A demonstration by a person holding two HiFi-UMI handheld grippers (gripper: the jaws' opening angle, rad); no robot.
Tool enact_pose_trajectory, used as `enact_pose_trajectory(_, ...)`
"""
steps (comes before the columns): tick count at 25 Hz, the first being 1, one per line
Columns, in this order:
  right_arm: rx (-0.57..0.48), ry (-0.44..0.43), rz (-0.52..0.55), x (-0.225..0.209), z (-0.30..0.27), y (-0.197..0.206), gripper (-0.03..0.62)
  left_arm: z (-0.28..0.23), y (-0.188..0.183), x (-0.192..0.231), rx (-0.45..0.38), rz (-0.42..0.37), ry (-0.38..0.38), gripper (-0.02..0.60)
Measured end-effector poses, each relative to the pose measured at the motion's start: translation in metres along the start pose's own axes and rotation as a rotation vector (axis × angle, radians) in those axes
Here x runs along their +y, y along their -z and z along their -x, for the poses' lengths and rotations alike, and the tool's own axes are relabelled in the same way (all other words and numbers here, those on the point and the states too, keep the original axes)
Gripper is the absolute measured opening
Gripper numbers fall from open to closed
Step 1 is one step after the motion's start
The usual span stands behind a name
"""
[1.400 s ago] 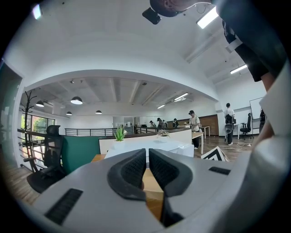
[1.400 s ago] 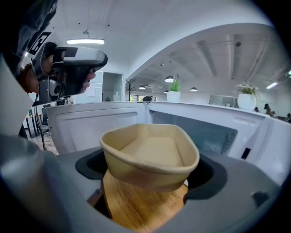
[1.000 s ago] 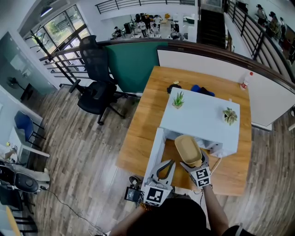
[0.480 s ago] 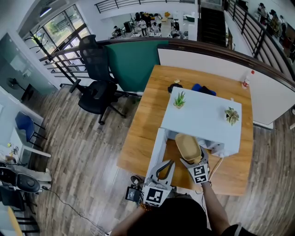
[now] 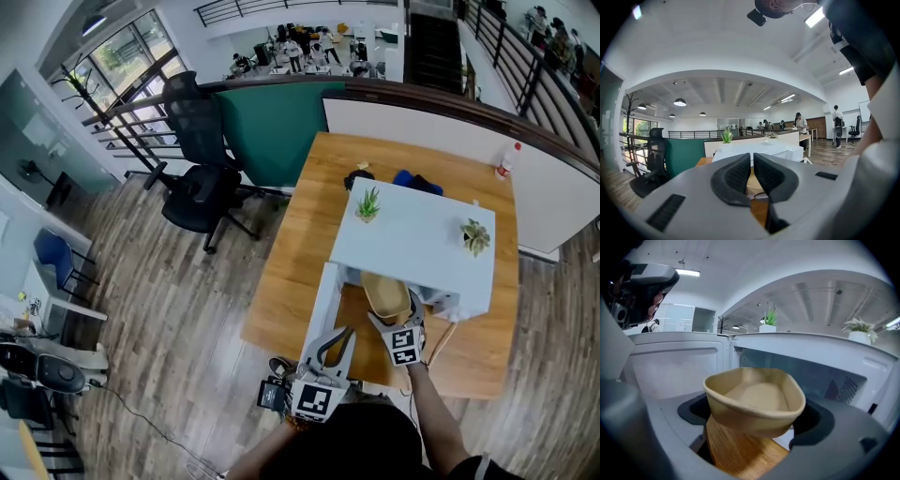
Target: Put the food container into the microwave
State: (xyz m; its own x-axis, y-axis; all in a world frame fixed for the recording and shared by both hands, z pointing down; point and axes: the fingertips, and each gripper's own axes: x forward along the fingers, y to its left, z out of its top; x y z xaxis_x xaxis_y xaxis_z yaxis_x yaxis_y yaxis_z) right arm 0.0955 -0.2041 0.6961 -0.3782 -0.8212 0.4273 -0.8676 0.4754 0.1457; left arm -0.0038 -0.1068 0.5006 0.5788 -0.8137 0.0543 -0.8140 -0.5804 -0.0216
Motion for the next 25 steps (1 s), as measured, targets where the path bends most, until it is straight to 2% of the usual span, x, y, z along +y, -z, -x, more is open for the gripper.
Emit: enact_pose_trajectory(25, 0.020, 0.095, -0.066, -0.017, -0.036, 0.000, 0.531, 0.009, -0.003, 0.006, 0.012, -0.005, -0.012, 0.038)
